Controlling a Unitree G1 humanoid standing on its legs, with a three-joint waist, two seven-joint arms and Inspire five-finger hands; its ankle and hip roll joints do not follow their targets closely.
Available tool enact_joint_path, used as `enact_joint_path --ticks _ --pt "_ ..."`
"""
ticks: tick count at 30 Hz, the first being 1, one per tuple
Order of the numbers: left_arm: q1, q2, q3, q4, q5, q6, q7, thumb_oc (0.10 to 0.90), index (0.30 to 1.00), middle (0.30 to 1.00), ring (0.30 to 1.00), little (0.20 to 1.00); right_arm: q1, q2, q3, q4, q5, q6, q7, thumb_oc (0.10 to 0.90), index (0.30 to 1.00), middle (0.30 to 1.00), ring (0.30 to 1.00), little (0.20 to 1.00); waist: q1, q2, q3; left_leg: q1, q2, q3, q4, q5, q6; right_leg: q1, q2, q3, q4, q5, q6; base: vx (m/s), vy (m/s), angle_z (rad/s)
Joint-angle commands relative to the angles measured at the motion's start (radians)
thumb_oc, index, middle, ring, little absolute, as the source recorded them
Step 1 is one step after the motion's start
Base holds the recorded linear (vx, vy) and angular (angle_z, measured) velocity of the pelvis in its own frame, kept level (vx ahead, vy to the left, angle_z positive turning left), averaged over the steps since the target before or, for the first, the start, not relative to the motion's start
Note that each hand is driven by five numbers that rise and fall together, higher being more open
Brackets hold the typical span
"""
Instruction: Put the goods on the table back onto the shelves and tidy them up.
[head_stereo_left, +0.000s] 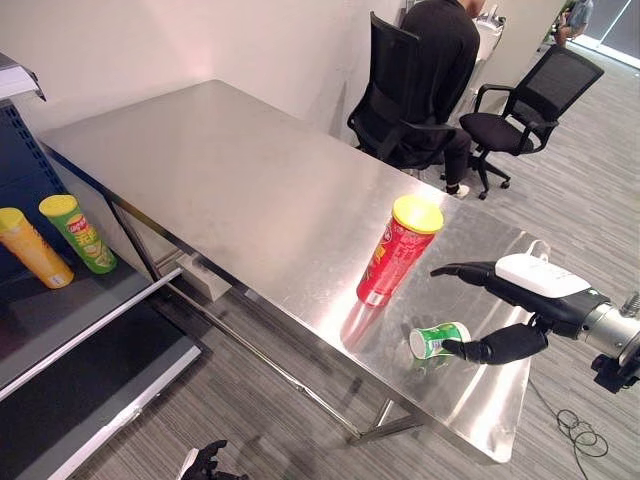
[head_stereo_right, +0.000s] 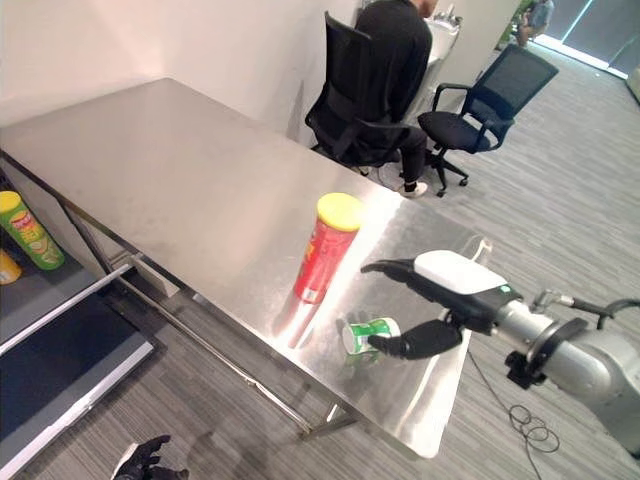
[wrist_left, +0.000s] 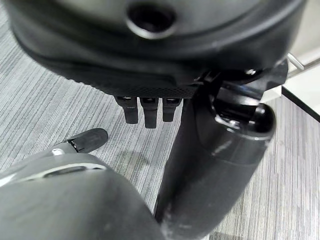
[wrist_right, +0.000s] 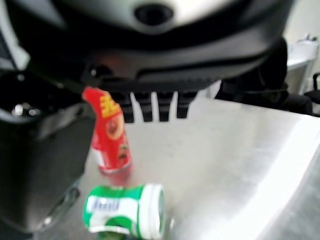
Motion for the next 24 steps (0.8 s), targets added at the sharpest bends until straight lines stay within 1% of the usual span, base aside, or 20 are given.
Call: enact_joint_path --ticks 1,4,6,8,10,12,14,17,21,24 --pt "0.003 0.026 -0.020 0.022 -0.005 -0.016 0.030 0.800 0.900 0.900 0.900 0.900 0.023 -0.113 -0.062 -0.042 -0.002 -0.038 -0.046 0.800 0.900 0.900 0.900 0.900 0.018 -0.024 -0.040 -0.031 0.115 0.086 0.006 0.135 -0.052 0.032 0.009 0.046 0.060 -0.102 0.004 -0.02 -0.040 0.00" --pt "0.003 0.023 -0.022 0.021 -0.008 -0.016 0.032 0.800 0.900 0.900 0.900 0.900 0.051 -0.127 -0.075 -0.049 -0.010 -0.041 -0.045 0.800 0.900 0.900 0.900 0.900 0.012 -0.021 -0.040 -0.031 0.117 0.089 0.008 0.138 -0.052 0.036 0.009 0.044 0.064 -0.104 0.002 0.00 -0.013 0.00" --pt "0.006 0.018 -0.027 0.019 -0.010 -0.016 0.036 0.800 0.900 0.900 0.900 0.900 0.096 -0.138 -0.099 -0.058 -0.032 -0.045 -0.050 0.800 0.900 0.900 0.900 0.900 0.006 -0.015 -0.043 -0.027 0.118 0.095 0.010 0.140 -0.052 0.041 0.010 0.041 0.067 -0.107 0.000 0.00 0.000 0.00" --pt "0.006 0.017 -0.029 0.022 -0.007 -0.016 0.037 0.800 0.900 0.900 0.900 0.900 0.103 -0.138 -0.099 -0.055 -0.041 -0.046 -0.052 0.800 0.900 0.900 0.900 0.900 0.006 -0.014 -0.042 -0.026 0.119 0.097 0.010 0.140 -0.052 0.042 0.011 0.041 0.067 -0.107 0.000 0.00 0.000 0.00" --pt "0.005 0.019 -0.034 0.023 0.005 -0.017 0.045 0.800 0.900 0.900 0.900 0.900 0.106 -0.146 -0.087 -0.051 -0.078 -0.047 -0.066 0.800 0.900 0.900 0.900 0.900 0.007 -0.011 -0.043 -0.023 0.120 0.101 0.011 0.145 -0.052 0.044 0.011 0.040 0.069 -0.108 -0.001 0.00 0.000 0.00" --pt "0.000 0.025 -0.057 0.021 0.039 -0.018 0.066 0.800 0.900 0.900 0.900 0.900 0.100 -0.165 -0.058 -0.036 -0.135 -0.054 -0.095 0.800 0.900 0.900 0.900 0.900 0.005 -0.007 -0.044 -0.017 0.122 0.106 0.010 0.147 -0.052 0.045 0.011 0.043 0.069 -0.107 -0.001 0.00 0.000 0.00" --pt "-0.001 0.027 -0.065 0.015 0.050 -0.019 0.071 0.800 0.900 0.900 0.900 0.900 0.090 -0.171 -0.042 -0.033 -0.154 -0.057 -0.104 0.800 0.900 0.900 0.900 0.900 0.006 -0.005 -0.044 -0.016 0.122 0.107 0.010 0.148 -0.052 0.045 0.010 0.044 0.069 -0.107 0.000 0.00 0.000 0.00" --pt "-0.001 0.031 -0.084 0.006 0.078 -0.020 0.090 0.800 0.900 0.900 0.900 0.900 0.052 -0.185 0.013 -0.011 -0.204 -0.059 -0.133 0.800 0.900 0.900 0.900 0.900 0.006 0.000 -0.044 -0.015 0.120 0.113 0.010 0.154 -0.052 0.047 0.010 0.046 0.067 -0.106 0.000 0.00 0.000 0.00" --pt "0.005 0.037 -0.105 0.003 0.112 -0.022 0.115 0.800 0.900 0.900 0.900 0.900 -0.003 -0.195 0.078 0.012 -0.245 -0.063 -0.171 0.800 0.900 0.900 0.900 0.900 0.010 0.010 -0.046 -0.016 0.119 0.115 0.008 0.160 -0.052 0.049 0.008 0.046 0.059 -0.102 0.001 0.00 0.000 0.00" --pt "0.008 0.039 -0.111 0.000 0.124 -0.023 0.123 0.800 0.900 0.900 0.900 0.900 -0.033 -0.194 0.116 0.025 -0.255 -0.063 -0.179 0.800 0.900 0.900 0.900 0.900 0.012 0.013 -0.047 -0.017 0.118 0.116 0.008 0.162 -0.052 0.050 0.008 0.045 0.058 -0.101 0.002 0.00 0.000 0.00"
